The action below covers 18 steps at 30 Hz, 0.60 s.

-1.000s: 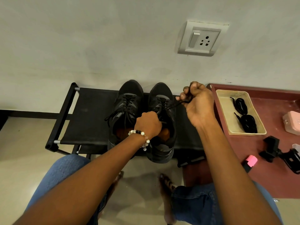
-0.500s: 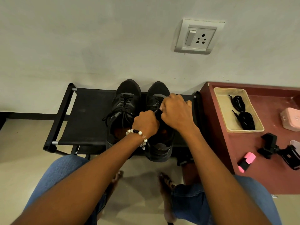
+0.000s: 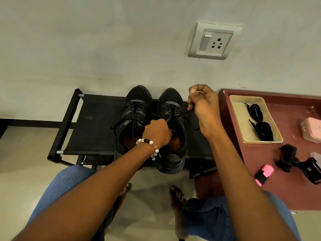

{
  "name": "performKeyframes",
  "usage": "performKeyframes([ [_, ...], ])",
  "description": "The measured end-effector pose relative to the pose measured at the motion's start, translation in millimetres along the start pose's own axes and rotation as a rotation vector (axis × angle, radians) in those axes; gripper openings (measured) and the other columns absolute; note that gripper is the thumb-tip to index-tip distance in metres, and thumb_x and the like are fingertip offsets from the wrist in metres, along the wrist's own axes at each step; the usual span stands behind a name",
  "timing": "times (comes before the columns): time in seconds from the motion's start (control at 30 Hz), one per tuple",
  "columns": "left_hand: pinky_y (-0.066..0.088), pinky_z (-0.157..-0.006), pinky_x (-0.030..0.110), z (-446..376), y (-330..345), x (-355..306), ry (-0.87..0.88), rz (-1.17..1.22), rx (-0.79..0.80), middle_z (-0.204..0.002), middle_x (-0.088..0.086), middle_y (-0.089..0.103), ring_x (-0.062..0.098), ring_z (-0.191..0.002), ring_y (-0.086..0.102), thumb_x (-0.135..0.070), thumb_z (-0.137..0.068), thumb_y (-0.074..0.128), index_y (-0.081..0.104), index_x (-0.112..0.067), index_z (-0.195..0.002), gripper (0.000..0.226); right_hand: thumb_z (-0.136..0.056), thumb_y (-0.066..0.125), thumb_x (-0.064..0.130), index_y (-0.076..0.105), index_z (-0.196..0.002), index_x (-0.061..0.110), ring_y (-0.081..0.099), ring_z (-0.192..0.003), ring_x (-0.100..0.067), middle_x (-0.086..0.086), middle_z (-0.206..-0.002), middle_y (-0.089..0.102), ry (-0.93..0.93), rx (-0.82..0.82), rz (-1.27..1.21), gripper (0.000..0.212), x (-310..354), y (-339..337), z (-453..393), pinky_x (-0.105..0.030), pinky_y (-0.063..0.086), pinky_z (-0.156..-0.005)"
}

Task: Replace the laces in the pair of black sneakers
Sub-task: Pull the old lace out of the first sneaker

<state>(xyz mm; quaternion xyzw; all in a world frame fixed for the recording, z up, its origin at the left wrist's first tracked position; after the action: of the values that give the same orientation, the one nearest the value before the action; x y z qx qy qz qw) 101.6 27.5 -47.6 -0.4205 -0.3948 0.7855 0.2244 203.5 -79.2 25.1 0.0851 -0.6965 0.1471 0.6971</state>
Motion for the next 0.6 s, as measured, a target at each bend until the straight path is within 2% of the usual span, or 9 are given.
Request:
performKeyframes([
  [0.07, 0.039, -0.069, 0.035, -2, 1, 2, 0.000, -0.003, 0.004, -0.105, 0.020, 0.060, 0.040, -0.096, 0.059, -0.021, -0.096, 0.047, 0.049, -0.007, -0.088, 0.016, -0.089, 0.066, 0.017, 0.062, -0.089, 0.023, 0.056, -0.073, -0.009, 0.007, -0.077, 0.060, -0.090, 0.148, 0.492, 0.007, -4, 19, 1, -0.032, 0.049, -0.073],
  [0.13, 0.039, -0.070, 0.036, -4, 3, 5, -0.013, -0.001, 0.002, -0.109, 0.021, 0.060, 0.041, -0.098, 0.058, -0.022, -0.096, 0.047, 0.053, -0.004, -0.094, 0.019, -0.086, 0.071, 0.028, 0.066, -0.096, 0.027, 0.060, -0.097, -0.018, 0.003, -0.098, 0.063, -0.099, 0.314, 0.952, 0.011, -22, 36, 7, -0.045, 0.049, -0.089],
  [0.2, 0.040, -0.071, 0.036, -6, 3, 6, -0.028, -0.003, 0.005, -0.110, 0.021, 0.059, 0.040, -0.098, 0.059, -0.023, -0.096, 0.046, 0.055, -0.002, -0.101, 0.024, -0.088, 0.069, 0.030, 0.069, -0.105, 0.026, 0.055, -0.113, -0.024, 0.000, -0.115, 0.060, -0.081, 0.397, 1.143, 0.018, -30, 44, 14, -0.051, 0.043, -0.097],
  [0.3, 0.041, -0.071, 0.036, -7, 4, 7, -0.032, 0.004, 0.014, -0.110, 0.021, 0.059, 0.039, -0.098, 0.059, -0.023, -0.096, 0.046, 0.055, -0.002, -0.101, 0.023, -0.090, 0.066, 0.029, 0.070, -0.107, 0.022, 0.054, -0.112, -0.026, -0.003, -0.116, 0.059, -0.170, 0.385, 1.198, 0.020, -21, 50, 18, -0.049, 0.046, -0.094],
  [0.4, 0.041, -0.071, 0.034, -8, 5, 8, -0.036, 0.014, 0.024, -0.111, 0.020, 0.059, 0.037, -0.098, 0.059, -0.023, -0.097, 0.046, 0.054, -0.004, -0.098, 0.021, -0.091, 0.061, 0.023, 0.068, -0.097, 0.012, 0.060, -0.099, -0.028, -0.008, -0.107, 0.062, -0.230, 0.358, 1.217, 0.014, -18, 56, 23, -0.046, 0.051, -0.085],
  [0.5, 0.040, -0.071, 0.035, -7, 5, 8, -0.039, 0.020, 0.022, -0.111, 0.020, 0.058, 0.038, -0.099, 0.059, -0.022, -0.097, 0.047, 0.055, -0.004, -0.100, 0.021, -0.092, 0.056, 0.014, 0.064, -0.091, 0.004, 0.062, -0.095, -0.030, -0.010, -0.101, 0.067, -0.134, 0.306, 1.014, 0.013, -21, 46, 19, -0.042, 0.052, -0.083],
  [0.6, 0.040, -0.073, 0.036, -8, 4, 8, -0.040, 0.027, 0.018, -0.112, 0.021, 0.059, 0.040, -0.101, 0.058, -0.023, -0.096, 0.048, 0.056, -0.002, -0.104, 0.024, -0.093, 0.056, 0.013, 0.066, -0.081, 0.008, 0.066, -0.095, -0.022, -0.005, -0.092, 0.071, 0.046, 0.142, 0.667, 0.017, -30, 20, 6, -0.042, 0.054, -0.088],
])
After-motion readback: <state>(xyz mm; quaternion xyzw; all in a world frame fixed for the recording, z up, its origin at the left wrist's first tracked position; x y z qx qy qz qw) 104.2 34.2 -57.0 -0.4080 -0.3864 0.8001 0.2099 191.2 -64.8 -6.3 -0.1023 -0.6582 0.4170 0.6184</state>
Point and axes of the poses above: each hand's wrist, its own z-axis away from the middle knuckle, its own y-axis out of the palm, x = y × z, the point moved 10 cm from there along -z, towards the middle knuckle
